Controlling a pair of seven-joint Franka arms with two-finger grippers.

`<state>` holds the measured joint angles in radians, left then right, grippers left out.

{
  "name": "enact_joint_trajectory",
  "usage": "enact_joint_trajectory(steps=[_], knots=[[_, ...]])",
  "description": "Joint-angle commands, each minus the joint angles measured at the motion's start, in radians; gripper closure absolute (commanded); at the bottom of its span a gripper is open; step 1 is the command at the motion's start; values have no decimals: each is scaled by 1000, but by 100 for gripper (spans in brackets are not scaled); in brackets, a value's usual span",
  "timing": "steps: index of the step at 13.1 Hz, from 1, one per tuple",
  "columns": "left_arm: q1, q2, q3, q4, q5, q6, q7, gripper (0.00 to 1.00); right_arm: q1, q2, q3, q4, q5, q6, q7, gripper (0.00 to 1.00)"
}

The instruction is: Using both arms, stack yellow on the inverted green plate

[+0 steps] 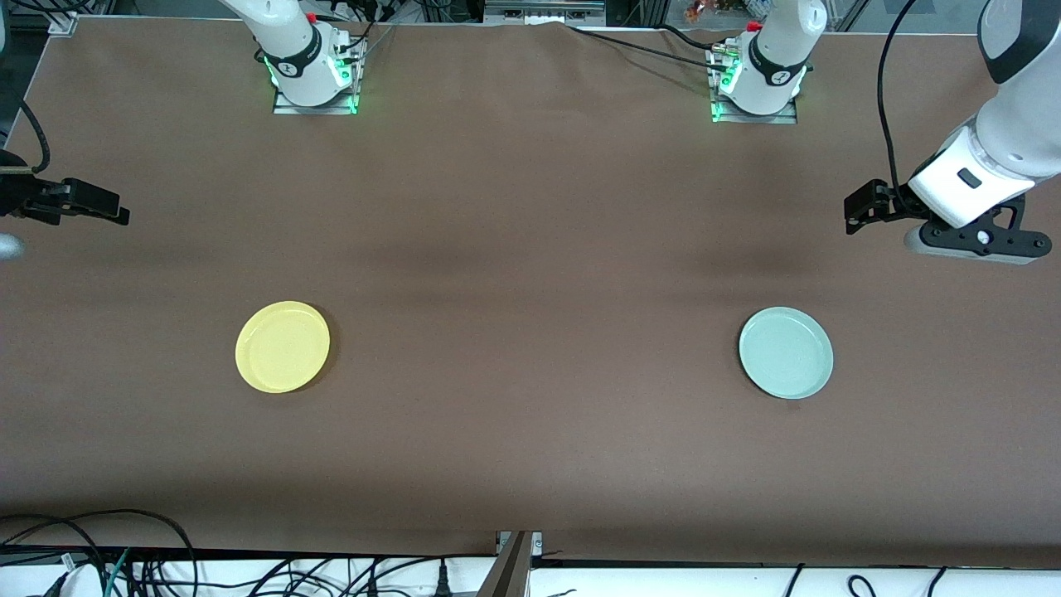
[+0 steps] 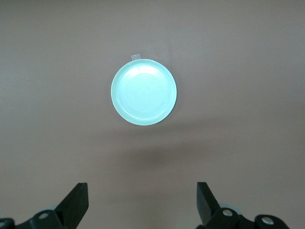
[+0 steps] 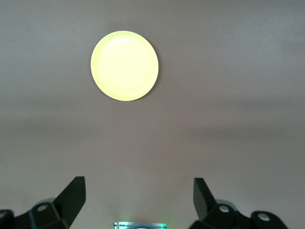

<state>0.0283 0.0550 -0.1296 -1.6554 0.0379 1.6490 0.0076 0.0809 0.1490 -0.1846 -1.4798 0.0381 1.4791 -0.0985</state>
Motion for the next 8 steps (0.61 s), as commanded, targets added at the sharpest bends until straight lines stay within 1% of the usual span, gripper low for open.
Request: enact_joint_trajectory(steps=[1, 3, 4, 6, 8], knots=[[15, 81, 1, 52, -56, -24, 25, 0, -7, -12, 2, -11, -4, 0, -17, 0], [36, 161, 11, 52, -47, -24, 50, 0, -7, -12, 2, -11, -4, -2, -17, 0], [82, 202, 8, 57, -56, -14, 80, 0, -7, -12, 2, -11, -4, -2, -17, 0], [96, 268, 10, 74, -43, 69, 162, 0, -7, -12, 1, -11, -4, -2, -17, 0], [99, 322, 13, 74, -23, 135, 296, 0, -7, -12, 2, -11, -6, -2, -17, 0]])
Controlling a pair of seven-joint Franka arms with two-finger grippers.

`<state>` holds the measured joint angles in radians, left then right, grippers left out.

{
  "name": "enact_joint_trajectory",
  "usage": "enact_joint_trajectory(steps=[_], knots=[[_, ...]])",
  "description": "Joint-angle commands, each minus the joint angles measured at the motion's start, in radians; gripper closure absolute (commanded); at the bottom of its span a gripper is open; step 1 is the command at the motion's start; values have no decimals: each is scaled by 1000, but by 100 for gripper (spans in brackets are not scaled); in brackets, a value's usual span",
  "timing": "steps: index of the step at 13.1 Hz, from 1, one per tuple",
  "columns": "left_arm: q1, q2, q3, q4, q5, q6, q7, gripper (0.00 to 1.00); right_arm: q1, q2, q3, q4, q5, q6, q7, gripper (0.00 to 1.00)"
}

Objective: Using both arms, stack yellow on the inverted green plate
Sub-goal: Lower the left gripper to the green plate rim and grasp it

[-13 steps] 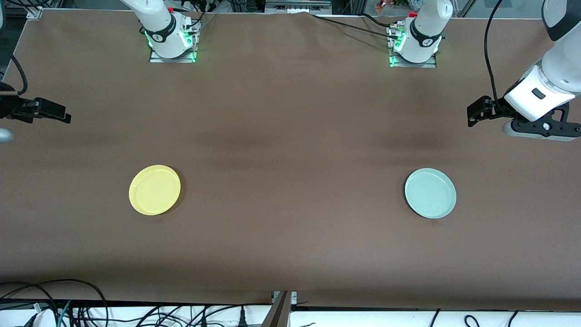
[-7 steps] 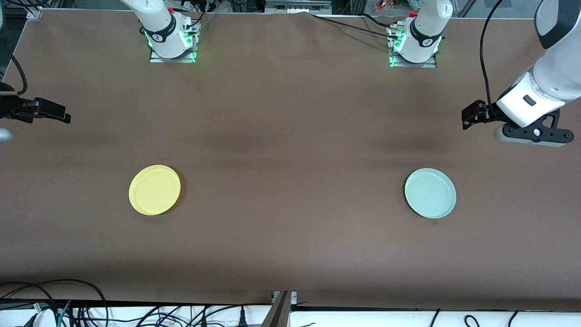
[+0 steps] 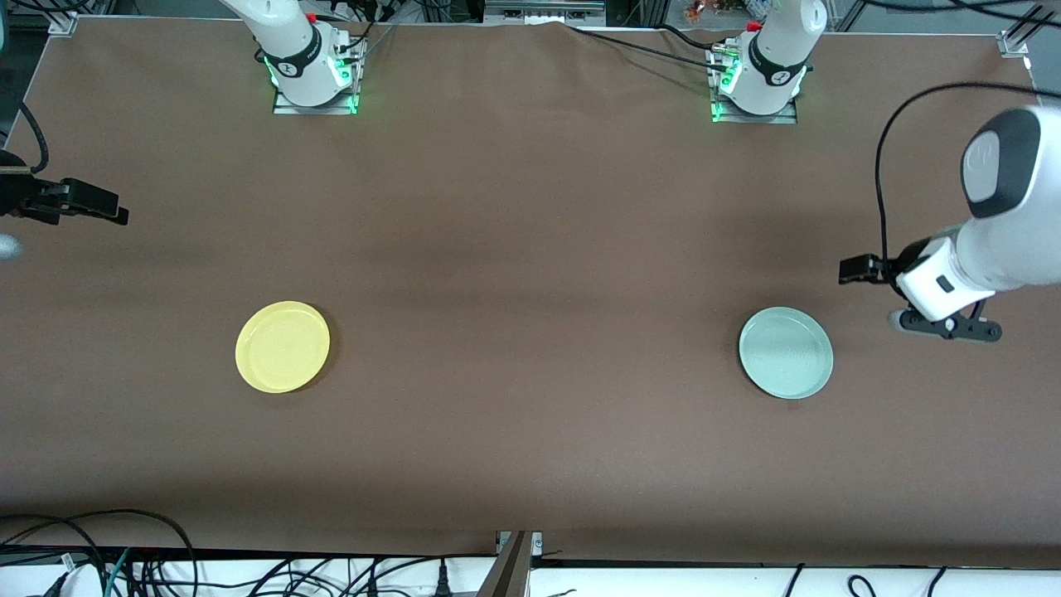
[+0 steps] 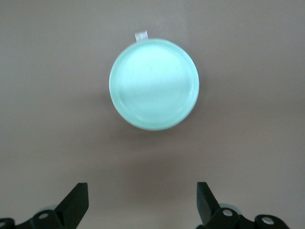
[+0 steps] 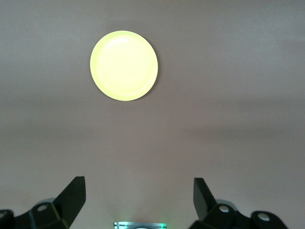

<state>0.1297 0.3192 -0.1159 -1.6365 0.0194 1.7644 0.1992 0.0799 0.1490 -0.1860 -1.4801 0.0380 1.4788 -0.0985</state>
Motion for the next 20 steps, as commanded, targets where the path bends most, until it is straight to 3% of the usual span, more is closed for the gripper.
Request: enact_joint_trajectory(steps=[1, 3, 10, 20], knots=[[-1, 84, -2, 55, 57, 59, 142, 0, -6, -12, 3, -11, -6, 1, -20, 0], [-4, 141, -4, 50, 122, 179, 221, 0, -9, -11, 3, -11, -4, 5, -21, 0], [91, 365, -16, 29, 114, 562, 669, 0, -11, -9, 2, -11, 0, 2, -21, 0], [142, 455, -68, 24, 37, 575, 769, 0, -12, -9, 0, -11, 0, 0, -20, 0]])
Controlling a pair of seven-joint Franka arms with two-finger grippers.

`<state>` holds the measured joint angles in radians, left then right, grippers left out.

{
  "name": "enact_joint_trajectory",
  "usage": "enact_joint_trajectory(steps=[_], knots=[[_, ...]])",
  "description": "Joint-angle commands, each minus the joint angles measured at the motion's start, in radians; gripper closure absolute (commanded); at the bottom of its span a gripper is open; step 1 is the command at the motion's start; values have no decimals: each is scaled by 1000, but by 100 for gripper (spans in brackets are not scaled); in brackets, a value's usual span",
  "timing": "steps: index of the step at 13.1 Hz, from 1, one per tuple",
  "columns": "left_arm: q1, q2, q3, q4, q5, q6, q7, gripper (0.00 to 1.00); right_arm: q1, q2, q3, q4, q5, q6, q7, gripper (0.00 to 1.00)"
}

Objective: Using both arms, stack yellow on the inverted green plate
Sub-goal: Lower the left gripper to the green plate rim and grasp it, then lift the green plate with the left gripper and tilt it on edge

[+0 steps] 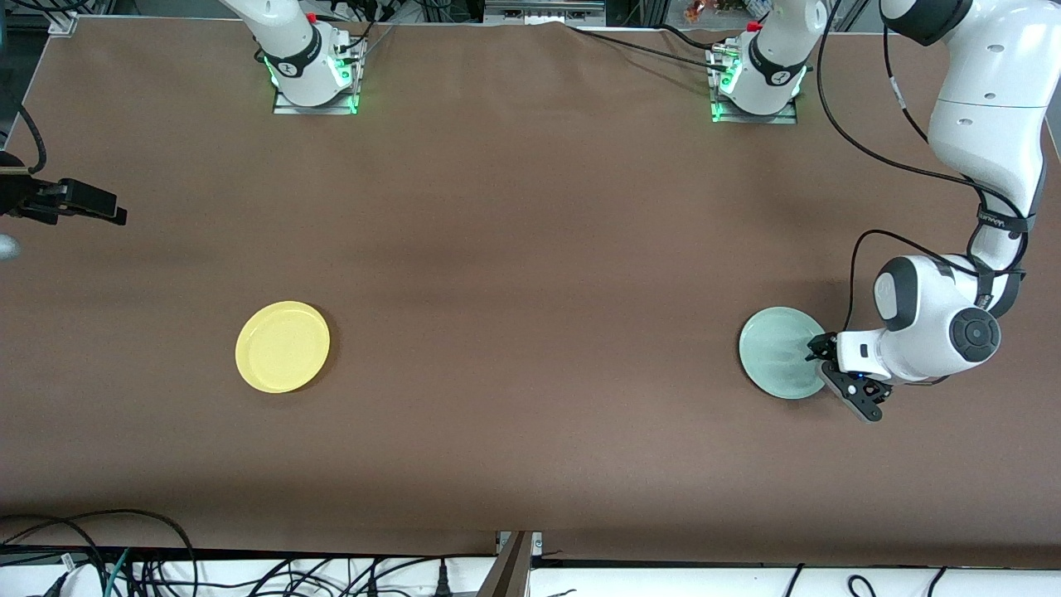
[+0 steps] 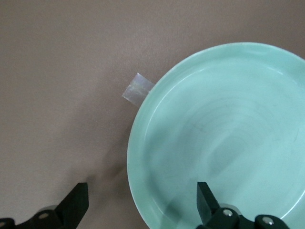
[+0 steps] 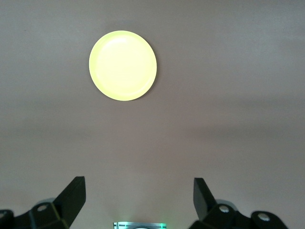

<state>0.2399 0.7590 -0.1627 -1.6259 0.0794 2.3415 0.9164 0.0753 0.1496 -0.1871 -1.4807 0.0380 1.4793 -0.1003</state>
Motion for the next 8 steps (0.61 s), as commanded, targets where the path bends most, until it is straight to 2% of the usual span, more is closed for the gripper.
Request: enact_joint_trajectory(steps=[1, 2, 3, 4, 5, 8], knots=[[32, 19, -24, 14, -23, -2, 51, 10, -8, -10, 2, -10, 0, -2, -18, 0], [32, 19, -24, 14, -23, -4, 53, 33, -8, -10, 2, -10, 0, -2, -18, 0], [29, 17, -24, 14, -21, -7, 64, 69, -8, -9, 2, -10, 2, -2, -18, 0], [32, 16, -24, 14, -23, -8, 88, 97, -8, -10, 2, -10, 2, -2, -18, 0], [32, 14, -29, 14, -23, -10, 96, 100, -8, -10, 2, -10, 2, -2, -18, 0], [33, 6, -29, 15, -21, -25, 90, 100, -9, -10, 0, -10, 2, 0, -18, 0]])
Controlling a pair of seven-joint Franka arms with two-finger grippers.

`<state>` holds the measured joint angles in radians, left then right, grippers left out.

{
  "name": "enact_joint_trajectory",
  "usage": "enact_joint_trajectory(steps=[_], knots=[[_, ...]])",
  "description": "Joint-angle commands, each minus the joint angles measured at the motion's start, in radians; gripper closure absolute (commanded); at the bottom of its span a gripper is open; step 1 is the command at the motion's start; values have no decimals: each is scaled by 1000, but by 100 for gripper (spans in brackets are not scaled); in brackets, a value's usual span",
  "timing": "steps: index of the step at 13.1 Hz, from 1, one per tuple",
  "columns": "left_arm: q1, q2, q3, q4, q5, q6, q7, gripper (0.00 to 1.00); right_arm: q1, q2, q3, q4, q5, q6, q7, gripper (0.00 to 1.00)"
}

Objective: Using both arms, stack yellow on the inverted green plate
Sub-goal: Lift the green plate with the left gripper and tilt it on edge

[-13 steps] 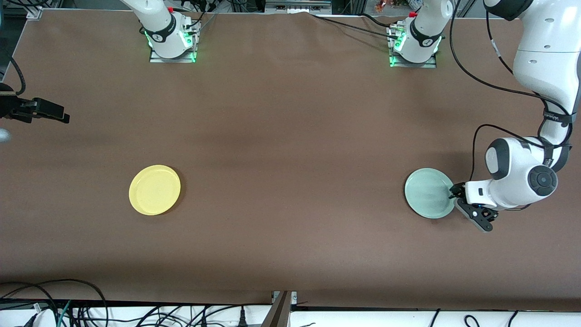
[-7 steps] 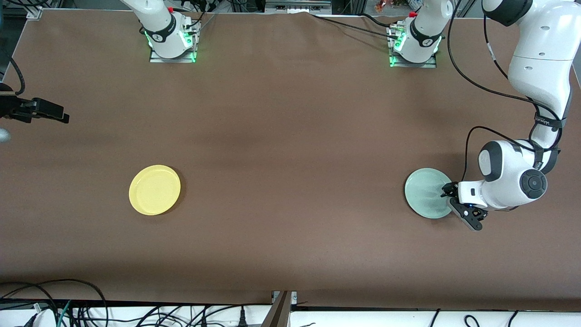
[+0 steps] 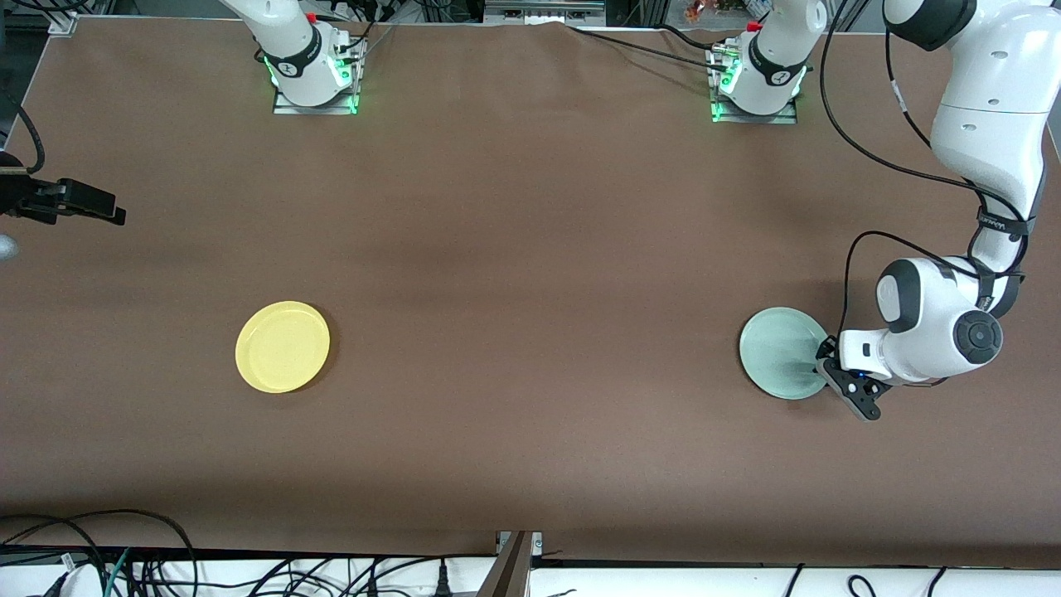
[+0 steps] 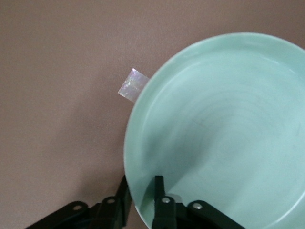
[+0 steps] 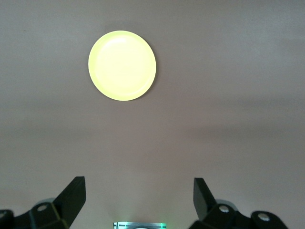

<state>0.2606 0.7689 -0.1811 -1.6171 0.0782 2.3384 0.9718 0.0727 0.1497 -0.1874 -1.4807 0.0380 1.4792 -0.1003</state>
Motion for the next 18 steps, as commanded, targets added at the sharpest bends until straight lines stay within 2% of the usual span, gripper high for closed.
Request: enact_joint_trajectory(steps=[1, 5, 9, 11, 13, 18], knots=[[8, -19, -11, 8, -21, -52, 21, 100, -7, -10, -7, -10, 2, -2, -19, 0], [-75, -126, -6, 22, 24, -207, -174, 100, -5, -9, -11, -10, 3, 0, -18, 0], [-231, -230, -15, 31, 179, -404, -483, 100, -5, -5, -11, -10, 3, 0, -18, 0], [-320, -241, -14, 83, 221, -526, -659, 100, -5, -5, -12, -10, 3, 0, -18, 0], [-413, -238, -12, 143, 313, -625, -783, 100, -7, -5, -12, -10, 3, -2, -18, 0], [-625, -227, -3, 152, 601, -712, -904, 100, -5, -5, -17, -10, 5, -2, -18, 0]])
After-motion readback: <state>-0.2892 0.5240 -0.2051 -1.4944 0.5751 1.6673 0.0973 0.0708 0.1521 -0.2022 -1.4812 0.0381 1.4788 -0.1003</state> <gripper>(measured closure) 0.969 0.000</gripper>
